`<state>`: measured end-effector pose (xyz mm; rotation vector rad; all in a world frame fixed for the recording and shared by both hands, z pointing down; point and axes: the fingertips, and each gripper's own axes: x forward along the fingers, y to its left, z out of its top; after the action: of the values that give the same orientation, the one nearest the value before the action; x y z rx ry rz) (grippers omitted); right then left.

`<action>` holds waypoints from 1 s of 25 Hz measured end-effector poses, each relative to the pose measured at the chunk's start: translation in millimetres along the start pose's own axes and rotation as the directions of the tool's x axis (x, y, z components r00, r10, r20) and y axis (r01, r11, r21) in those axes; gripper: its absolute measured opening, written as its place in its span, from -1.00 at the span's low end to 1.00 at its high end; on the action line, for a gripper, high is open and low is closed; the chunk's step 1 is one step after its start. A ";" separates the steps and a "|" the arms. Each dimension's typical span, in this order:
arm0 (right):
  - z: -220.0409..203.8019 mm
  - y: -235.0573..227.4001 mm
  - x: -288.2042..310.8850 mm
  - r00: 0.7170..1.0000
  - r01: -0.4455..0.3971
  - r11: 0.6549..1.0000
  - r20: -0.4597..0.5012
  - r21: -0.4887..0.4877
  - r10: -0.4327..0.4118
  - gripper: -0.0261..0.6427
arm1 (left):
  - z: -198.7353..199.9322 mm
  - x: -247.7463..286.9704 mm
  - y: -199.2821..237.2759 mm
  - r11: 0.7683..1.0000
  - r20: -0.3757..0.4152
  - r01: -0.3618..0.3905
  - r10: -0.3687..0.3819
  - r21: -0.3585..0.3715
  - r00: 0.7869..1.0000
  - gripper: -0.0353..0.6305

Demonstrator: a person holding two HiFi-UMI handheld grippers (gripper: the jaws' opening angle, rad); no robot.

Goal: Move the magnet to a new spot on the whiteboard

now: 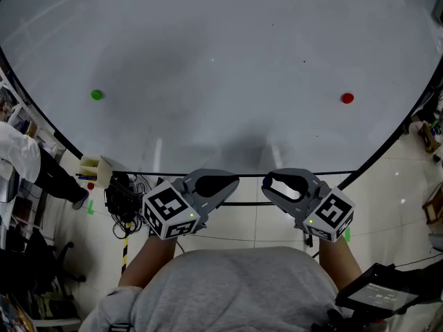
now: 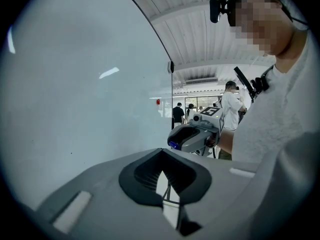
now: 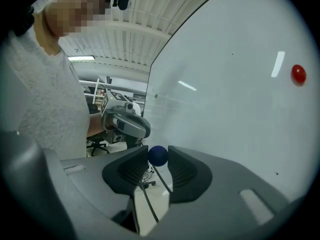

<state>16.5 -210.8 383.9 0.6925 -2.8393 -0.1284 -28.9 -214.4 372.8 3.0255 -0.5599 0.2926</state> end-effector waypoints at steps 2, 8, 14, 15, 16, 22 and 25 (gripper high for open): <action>-0.4 -0.3 0.8 1.000 -0.004 1.000 0.003 0.005 0.004 -0.54 | 1.1 1.0 -0.7 1.000 0.003 0.003 -0.003 -0.002 1.000 -0.95; 7.4 10.3 5.9 1.000 -0.011 1.000 0.022 0.001 0.011 -0.54 | 2.0 -10.3 -5.8 1.000 0.010 0.010 -0.011 0.008 1.000 -0.95; 79.1 -18.6 0.8 0.978 0.207 0.891 0.102 -0.405 -0.181 -0.54 | 2.6 -12.9 -4.1 1.000 0.015 0.011 -0.011 0.007 1.000 -0.95; 95.3 -28.6 -0.7 0.966 0.257 0.832 0.125 -0.493 -0.225 -0.54 | 2.7 -13.1 -4.3 1.000 0.016 0.011 -0.011 0.006 1.000 -0.95; 110.1 -38.8 -1.7 0.952 0.303 0.779 0.146 -0.550 -0.267 -0.54 | 2.6 -13.4 -4.9 1.000 0.017 0.012 -0.012 0.005 1.000 -0.95; 143.4 -100.4 5.1 0.838 0.434 0.493 0.137 -0.754 -0.529 -0.55 | 1.8 -16.4 -8.3 1.000 0.021 0.015 -0.015 0.004 1.000 -0.95; 134.5 -114.4 17.5 0.824 0.416 0.456 0.114 -0.787 -0.555 -0.55 | 0.1 -18.3 -6.1 1.000 0.021 0.010 -0.010 -0.003 1.000 -0.95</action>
<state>21.5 -315.7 240.9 1.1704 -1.9648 -1.2739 -43.4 -202.2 369.1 3.0313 -0.5465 0.2594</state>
